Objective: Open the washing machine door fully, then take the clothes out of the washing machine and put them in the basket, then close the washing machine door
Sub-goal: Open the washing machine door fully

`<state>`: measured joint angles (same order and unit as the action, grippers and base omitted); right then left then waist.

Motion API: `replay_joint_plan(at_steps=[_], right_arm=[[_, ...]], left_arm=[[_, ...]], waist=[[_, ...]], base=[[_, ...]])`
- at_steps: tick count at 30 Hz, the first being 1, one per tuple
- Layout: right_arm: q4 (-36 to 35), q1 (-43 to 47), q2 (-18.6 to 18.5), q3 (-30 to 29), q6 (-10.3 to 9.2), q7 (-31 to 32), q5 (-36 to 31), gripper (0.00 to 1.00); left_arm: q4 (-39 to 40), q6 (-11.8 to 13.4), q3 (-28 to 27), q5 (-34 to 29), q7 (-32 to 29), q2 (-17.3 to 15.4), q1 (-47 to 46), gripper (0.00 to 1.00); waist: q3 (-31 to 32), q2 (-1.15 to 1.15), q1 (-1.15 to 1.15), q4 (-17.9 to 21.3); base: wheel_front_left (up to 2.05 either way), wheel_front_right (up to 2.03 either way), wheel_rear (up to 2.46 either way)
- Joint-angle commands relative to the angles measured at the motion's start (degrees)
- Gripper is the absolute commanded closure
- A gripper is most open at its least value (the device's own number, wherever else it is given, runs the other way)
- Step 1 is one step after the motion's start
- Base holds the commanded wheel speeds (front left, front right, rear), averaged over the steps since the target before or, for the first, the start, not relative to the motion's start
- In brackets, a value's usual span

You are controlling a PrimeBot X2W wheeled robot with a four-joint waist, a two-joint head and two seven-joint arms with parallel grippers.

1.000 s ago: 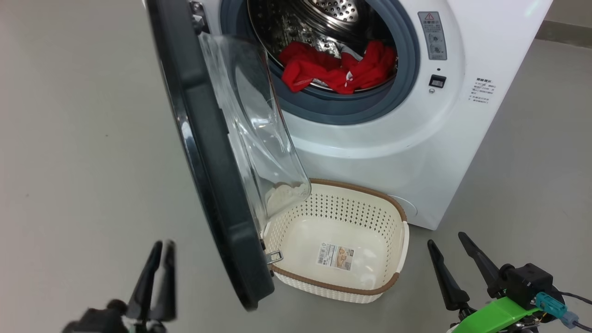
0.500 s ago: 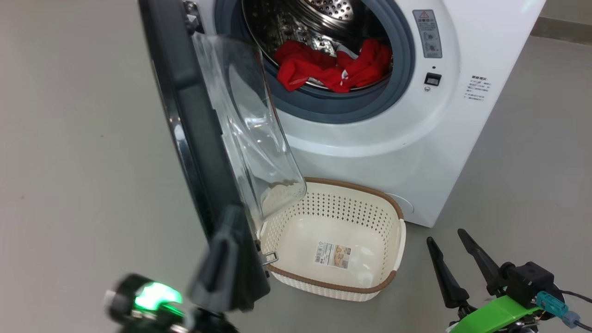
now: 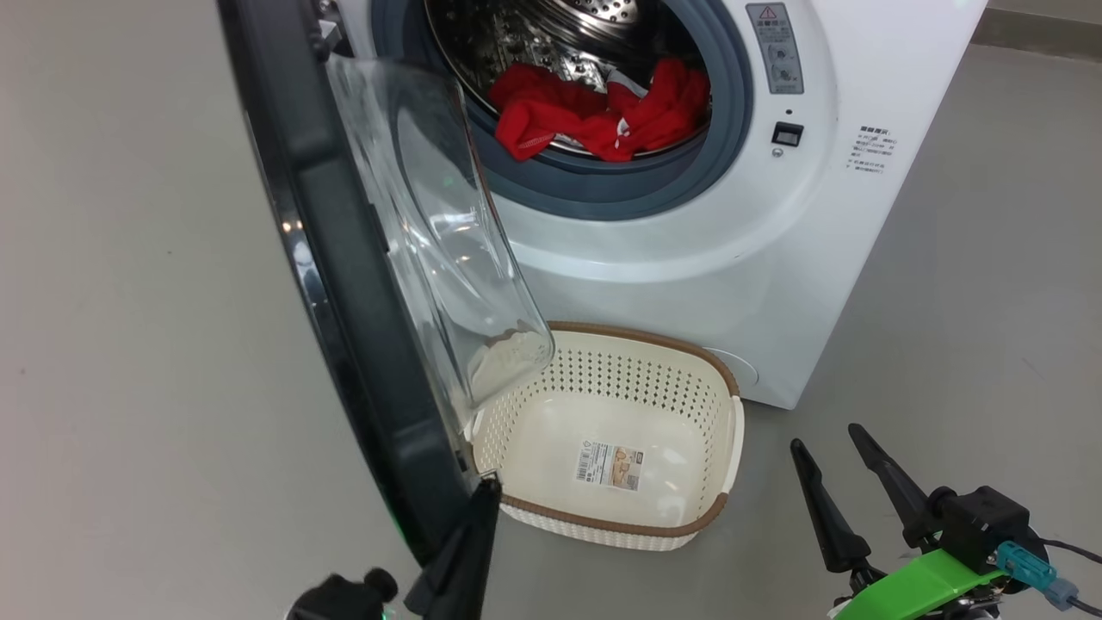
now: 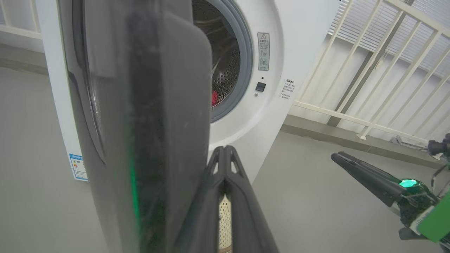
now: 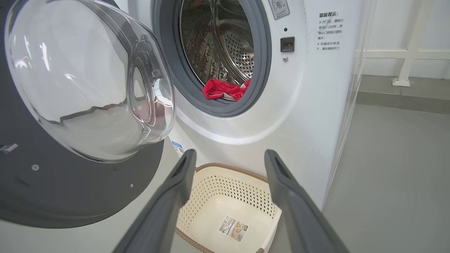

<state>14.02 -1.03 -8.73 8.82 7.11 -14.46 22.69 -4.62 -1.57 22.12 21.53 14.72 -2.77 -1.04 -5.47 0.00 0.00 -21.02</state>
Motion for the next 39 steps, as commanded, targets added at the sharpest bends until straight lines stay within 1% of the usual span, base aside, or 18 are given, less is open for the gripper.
replay_joint_plan(at_steps=[1, 14, 19, 24, 32, 39], right_arm=[[-1.5, -1.0, -0.5, 1.1, 0.37, -0.5, -0.6, 0.0], [-1.4, -0.8, -0.2, 1.1, 0.37, -0.5, -0.4, 0.0], [-1.3, -0.9, -0.1, 1.4, 0.37, -0.5, -0.3, 0.0], [-1.4, -1.1, -0.1, 1.8, 0.37, -0.5, -0.3, 0.0], [-1.3, -1.4, -0.7, 1.8, 0.37, -0.5, -0.2, 0.0], [-1.3, -1.5, -1.1, 1.7, 0.37, -0.5, -0.3, 0.0]], left_arm=[[0.9, 0.6, -3.0, 0.8, 0.3, -0.1, -2.3, 1.0], [0.3, 2.2, -11.1, 0.7, 0.3, -0.1, -0.9, 1.0], [-0.1, 3.0, -16.0, -0.2, 0.3, -0.1, 0.2, 1.0], [-0.6, 3.3, -22.4, -1.5, 0.3, -0.1, 0.3, 1.0], [-3.5, 1.9, -33.3, -3.9, 0.3, -0.2, -2.5, 1.0], [-6.6, 0.0, -42.3, -7.0, 0.3, -1.7, -6.3, 1.0]], waist=[[0.0, 0.0, 0.0, -0.1], [0.1, 0.0, 0.0, -2.2], [0.1, 0.0, 0.0, -2.9], [-0.1, 0.0, 0.0, -2.9], [-0.8, 0.0, 0.0, -2.2], [-1.4, 0.0, 0.0, -1.3]], base=[[0.0, 0.0, 0.0], [0.0, 0.0, 0.0], [0.0, 0.0, 0.0], [0.0, 0.0, 0.0], [0.0, 0.0, 0.0], [0.0, 0.0, 0.0]])
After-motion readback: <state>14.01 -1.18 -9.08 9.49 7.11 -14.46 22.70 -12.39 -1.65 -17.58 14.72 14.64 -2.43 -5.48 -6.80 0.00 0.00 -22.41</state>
